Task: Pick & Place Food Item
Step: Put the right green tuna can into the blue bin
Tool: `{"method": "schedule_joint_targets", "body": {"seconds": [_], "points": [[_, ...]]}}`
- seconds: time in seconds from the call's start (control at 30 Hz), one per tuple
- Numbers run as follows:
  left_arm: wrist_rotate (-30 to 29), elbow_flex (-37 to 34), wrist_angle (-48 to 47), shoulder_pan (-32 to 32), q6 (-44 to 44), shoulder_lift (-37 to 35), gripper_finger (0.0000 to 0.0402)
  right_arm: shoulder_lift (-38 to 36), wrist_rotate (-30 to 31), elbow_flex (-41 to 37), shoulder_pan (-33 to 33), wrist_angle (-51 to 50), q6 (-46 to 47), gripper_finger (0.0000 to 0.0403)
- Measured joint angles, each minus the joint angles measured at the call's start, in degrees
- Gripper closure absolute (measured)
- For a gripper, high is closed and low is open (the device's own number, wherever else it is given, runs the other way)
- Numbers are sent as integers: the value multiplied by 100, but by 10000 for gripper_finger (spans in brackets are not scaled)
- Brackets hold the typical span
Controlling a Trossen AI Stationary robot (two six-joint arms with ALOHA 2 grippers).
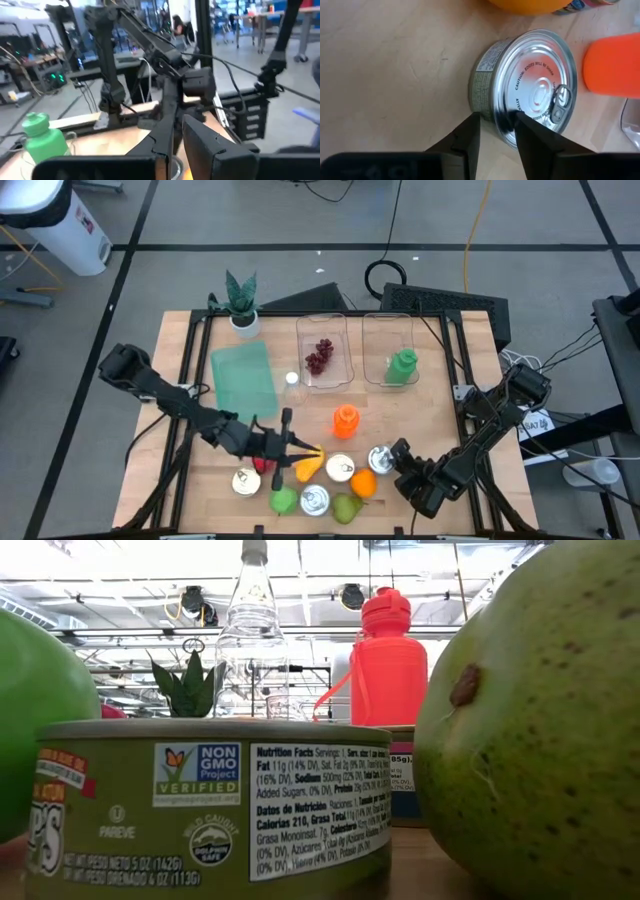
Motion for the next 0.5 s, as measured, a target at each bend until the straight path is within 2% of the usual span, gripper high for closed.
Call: {"method": "schedule_joint_targets", "body": {"seconds": [0.13,0.3,0.5], "points": [[-25,-45,244,46,-90,-17,350,-1,-60,0,-1,-17,123,329],[6,-45,221,37,-162,-11,350,-17,-506,4,-111,-56,149,368],[9,-45,220,42,-166,-11,350,-13,-945,-165,-304,-55,357,374]]}}
